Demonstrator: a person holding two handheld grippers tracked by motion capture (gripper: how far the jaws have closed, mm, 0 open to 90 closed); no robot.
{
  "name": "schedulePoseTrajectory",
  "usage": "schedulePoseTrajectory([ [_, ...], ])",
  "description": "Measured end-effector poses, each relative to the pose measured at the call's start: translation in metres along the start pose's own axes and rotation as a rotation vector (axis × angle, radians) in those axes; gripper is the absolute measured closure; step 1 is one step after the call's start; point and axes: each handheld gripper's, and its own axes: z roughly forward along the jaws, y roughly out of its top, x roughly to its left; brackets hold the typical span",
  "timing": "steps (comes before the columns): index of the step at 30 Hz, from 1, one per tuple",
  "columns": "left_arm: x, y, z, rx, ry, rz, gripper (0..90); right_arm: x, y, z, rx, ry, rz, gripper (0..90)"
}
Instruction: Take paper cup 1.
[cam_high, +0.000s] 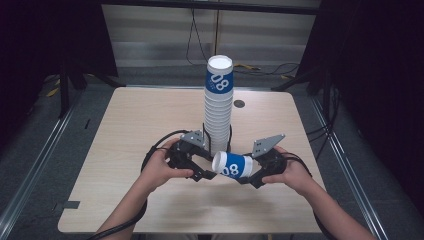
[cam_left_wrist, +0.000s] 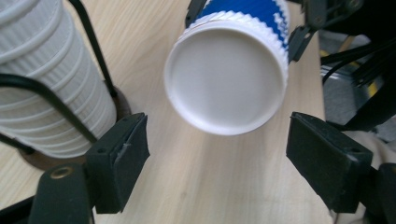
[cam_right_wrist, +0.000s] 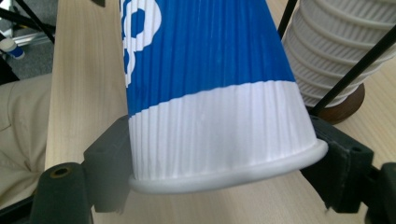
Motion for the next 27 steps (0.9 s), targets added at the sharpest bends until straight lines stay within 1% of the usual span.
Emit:
schedulePoseTrajectory([
  [2,0.000,-0.001,0.000,-0.002,0.002,-0.003,20.4,0.000,0.000,0.000,0.007,0.004,0.004,19.3],
  [4,0.000,-0.004,-0.001,-0.013,-0.012,-0.009,20.2,0.000,-0.001,0.000,0.020,0.002,0.000,19.2],
  [7,0.001,-0.006,-0.001,-0.018,-0.003,-0.011,20.2,0.000,0.000,-0.001,0.029,0.001,-0.001,19.1],
  [8,0.001,-0.006,-0.002,-0.001,0.004,-0.008,20.2,-0.001,0.000,-0.002,0.032,-0.004,-0.001,19.1],
  [9,0.001,-0.008,-0.002,-0.014,0.008,-0.013,20.2,-0.001,0.000,-0.002,0.032,-0.004,-0.001,19.1],
  [12,0.001,-0.013,-0.003,-0.015,0.006,-0.018,20.2,0.000,-0.001,-0.002,0.043,-0.003,0.006,19.1],
  [13,0.000,-0.014,-0.002,-0.029,0.005,-0.024,20.2,-0.001,-0.002,-0.002,0.049,-0.006,-0.001,19.1],
  [15,0.001,-0.016,-0.001,-0.028,0.005,-0.026,20.2,-0.001,-0.002,-0.002,0.052,-0.009,0.000,19.1],
  [16,0.001,-0.018,-0.001,-0.023,0.010,-0.027,20.2,-0.001,-0.002,-0.001,0.048,-0.001,-0.001,19.1],
  [17,0.001,-0.019,-0.002,-0.014,0.015,-0.023,20.2,-0.001,-0.003,-0.001,0.049,-0.003,0.000,19.1],
  [18,0.002,-0.021,-0.002,-0.014,0.018,-0.029,20.2,-0.001,-0.003,0.000,0.048,-0.004,0.001,19.1],
  [20,0.002,-0.022,-0.002,-0.010,0.020,-0.031,20.2,-0.001,-0.003,0.000,0.057,-0.008,0.004,19.1],
  [21,0.002,-0.024,-0.002,-0.006,0.031,-0.021,20.2,-0.001,-0.003,0.000,0.059,-0.009,0.007,19.1],
  [22,0.001,-0.024,-0.002,-0.001,0.033,-0.025,20.2,-0.002,-0.003,0.000,0.065,-0.009,0.004,19.1],
  [23,0.002,-0.026,-0.002,-0.011,0.032,-0.028,20.2,-0.002,-0.003,0.000,0.068,-0.012,0.003,19.1],
  [24,0.002,-0.027,-0.003,-0.008,0.030,-0.040,20.2,-0.003,-0.004,0.001,0.067,-0.010,0.003,19.1],
  [25,0.002,-0.028,-0.002,-0.015,0.027,-0.035,20.2,-0.003,-0.004,0.001,0.075,-0.009,0.001,19.1],
  [27,0.002,-0.030,-0.002,-0.014,0.023,-0.039,20.2,-0.003,-0.003,0.000,0.089,-0.012,0.003,19.1],
])
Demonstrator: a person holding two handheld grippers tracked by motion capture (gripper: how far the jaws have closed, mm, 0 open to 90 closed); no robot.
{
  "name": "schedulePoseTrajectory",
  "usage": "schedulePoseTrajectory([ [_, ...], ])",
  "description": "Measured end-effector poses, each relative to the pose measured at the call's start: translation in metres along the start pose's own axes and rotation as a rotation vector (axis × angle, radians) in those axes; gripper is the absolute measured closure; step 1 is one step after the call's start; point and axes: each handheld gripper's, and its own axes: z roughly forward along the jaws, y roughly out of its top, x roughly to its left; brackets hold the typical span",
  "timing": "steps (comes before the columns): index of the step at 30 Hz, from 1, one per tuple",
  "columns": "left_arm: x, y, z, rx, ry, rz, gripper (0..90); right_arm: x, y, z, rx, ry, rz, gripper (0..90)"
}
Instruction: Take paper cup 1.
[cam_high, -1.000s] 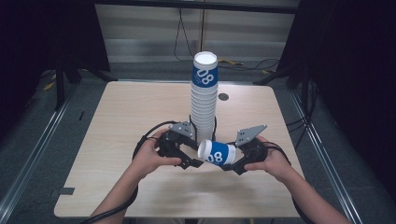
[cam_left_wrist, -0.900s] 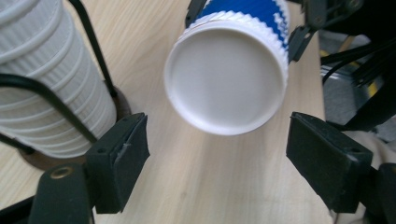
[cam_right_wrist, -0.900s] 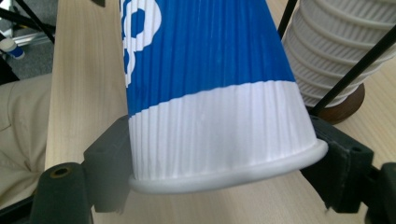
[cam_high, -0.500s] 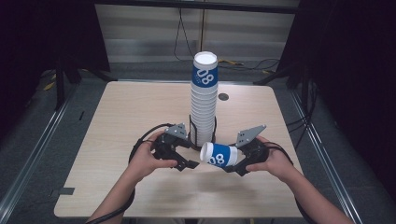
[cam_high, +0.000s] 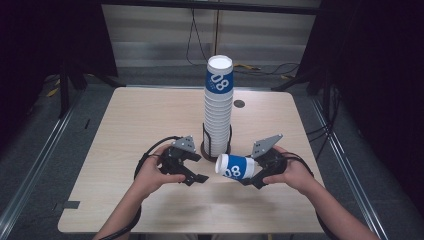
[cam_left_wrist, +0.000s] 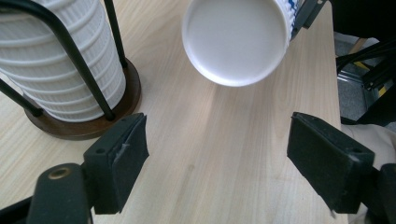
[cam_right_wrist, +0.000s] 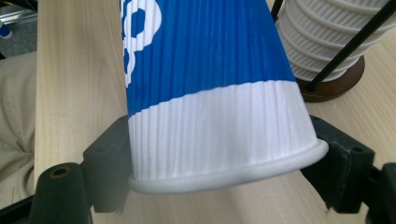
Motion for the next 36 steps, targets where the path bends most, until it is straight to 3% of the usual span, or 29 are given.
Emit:
schedulePoseTrajectory([
  [8,0.000,-0.006,0.001,-0.011,0.007,-0.016,20.2,-0.001,0.002,0.000,0.024,0.002,-0.006,19.1],
  [16,-0.002,-0.005,0.004,0.018,0.032,0.006,20.2,0.001,0.005,0.003,0.067,0.014,-0.016,19.1],
  [24,-0.006,0.010,0.004,0.057,0.041,0.053,19.8,0.002,0.009,0.006,0.112,0.029,-0.042,19.1],
  [28,-0.010,0.019,0.005,0.092,0.039,0.096,19.4,0.003,0.012,0.007,0.130,0.033,-0.040,19.1],
  [36,-0.018,0.034,0.013,0.128,0.032,0.139,18.9,0.005,0.020,0.009,0.135,0.040,-0.071,19.1],
])
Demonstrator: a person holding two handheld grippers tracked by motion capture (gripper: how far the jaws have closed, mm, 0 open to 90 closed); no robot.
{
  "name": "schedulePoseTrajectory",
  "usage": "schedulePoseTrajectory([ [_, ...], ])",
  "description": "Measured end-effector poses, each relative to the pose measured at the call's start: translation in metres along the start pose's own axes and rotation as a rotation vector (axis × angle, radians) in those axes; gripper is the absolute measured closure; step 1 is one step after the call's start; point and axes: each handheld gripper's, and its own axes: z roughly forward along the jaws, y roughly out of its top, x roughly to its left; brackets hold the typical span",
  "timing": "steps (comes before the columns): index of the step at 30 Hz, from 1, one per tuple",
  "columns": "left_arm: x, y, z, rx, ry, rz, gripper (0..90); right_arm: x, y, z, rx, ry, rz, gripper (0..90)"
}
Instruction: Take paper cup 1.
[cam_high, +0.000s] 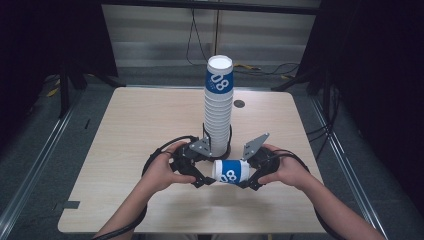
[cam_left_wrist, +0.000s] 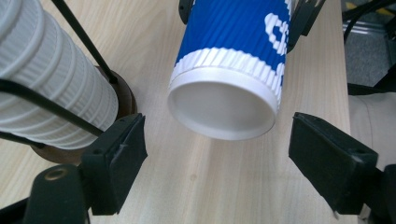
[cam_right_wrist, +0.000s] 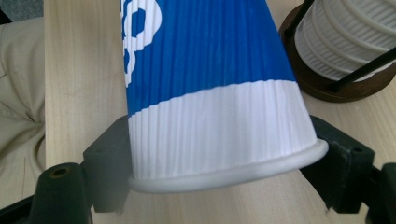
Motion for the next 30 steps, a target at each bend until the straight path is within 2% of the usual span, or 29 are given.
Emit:
schedulePoseTrajectory([
  [5,-0.001,0.008,0.002,0.030,-0.007,0.027,18.9,0.001,0.002,-0.001,-0.001,0.002,-0.007,19.1],
  [22,-0.003,0.016,0.010,0.059,-0.024,0.034,18.9,0.003,0.003,0.000,0.008,0.015,-0.017,19.0],
  [30,-0.004,0.020,0.013,0.099,-0.023,0.048,19.0,0.002,0.003,0.001,0.013,0.020,-0.027,19.0],
])
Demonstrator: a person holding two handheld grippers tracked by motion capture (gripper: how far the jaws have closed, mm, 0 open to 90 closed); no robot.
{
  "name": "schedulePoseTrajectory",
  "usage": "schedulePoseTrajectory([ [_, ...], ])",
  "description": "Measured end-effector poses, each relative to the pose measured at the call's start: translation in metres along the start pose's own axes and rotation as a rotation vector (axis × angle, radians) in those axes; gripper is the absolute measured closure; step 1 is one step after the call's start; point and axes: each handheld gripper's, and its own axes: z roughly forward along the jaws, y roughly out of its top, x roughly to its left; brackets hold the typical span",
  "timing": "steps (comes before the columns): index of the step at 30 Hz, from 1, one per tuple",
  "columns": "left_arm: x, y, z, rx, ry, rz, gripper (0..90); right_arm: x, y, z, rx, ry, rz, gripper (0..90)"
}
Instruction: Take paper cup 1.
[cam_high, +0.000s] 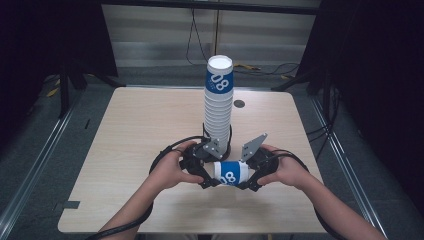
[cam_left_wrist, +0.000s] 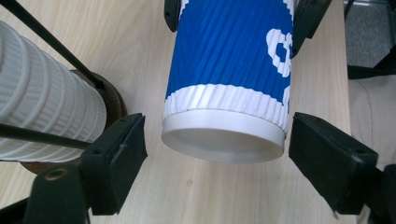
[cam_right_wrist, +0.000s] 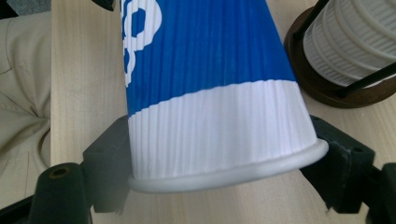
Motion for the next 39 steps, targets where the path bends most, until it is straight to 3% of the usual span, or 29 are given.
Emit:
schedulePoseTrajectory([
  [10,-0.002,0.006,0.005,0.059,0.006,0.012,19.3,0.000,0.002,0.001,0.014,0.005,-0.015,19.0],
  [11,-0.002,0.008,0.005,0.090,0.008,0.033,19.3,0.000,0.003,0.001,0.017,0.008,-0.016,19.0],
  [14,-0.002,0.010,0.007,0.120,0.011,0.060,19.3,0.000,0.003,0.001,0.017,0.004,-0.019,19.0],
  [22,-0.003,0.012,0.012,0.154,0.005,0.060,21.3,0.002,0.006,0.000,0.010,0.007,-0.040,18.9],
  [24,-0.003,0.013,0.012,0.176,0.007,0.081,21.9,0.002,0.007,-0.001,0.008,0.006,-0.038,18.9],
  [27,-0.004,0.013,0.014,0.164,-0.006,0.071,25.3,0.003,0.008,-0.001,0.000,0.009,-0.047,18.8],
  [29,-0.003,0.013,0.014,0.173,-0.009,0.093,30.0,0.002,0.009,-0.001,0.002,0.005,-0.049,18.8],
  [32,-0.004,0.013,0.014,0.180,-0.015,0.093,30.2,0.003,0.009,-0.001,0.004,0.008,-0.047,18.8],
  [33,-0.004,0.012,0.014,0.179,-0.016,0.070,30.3,0.003,0.009,-0.001,0.003,0.008,-0.051,18.7],
  [39,-0.006,0.011,0.014,0.189,-0.016,0.069,30.9,0.003,0.010,-0.001,0.000,0.007,-0.065,18.5],
])
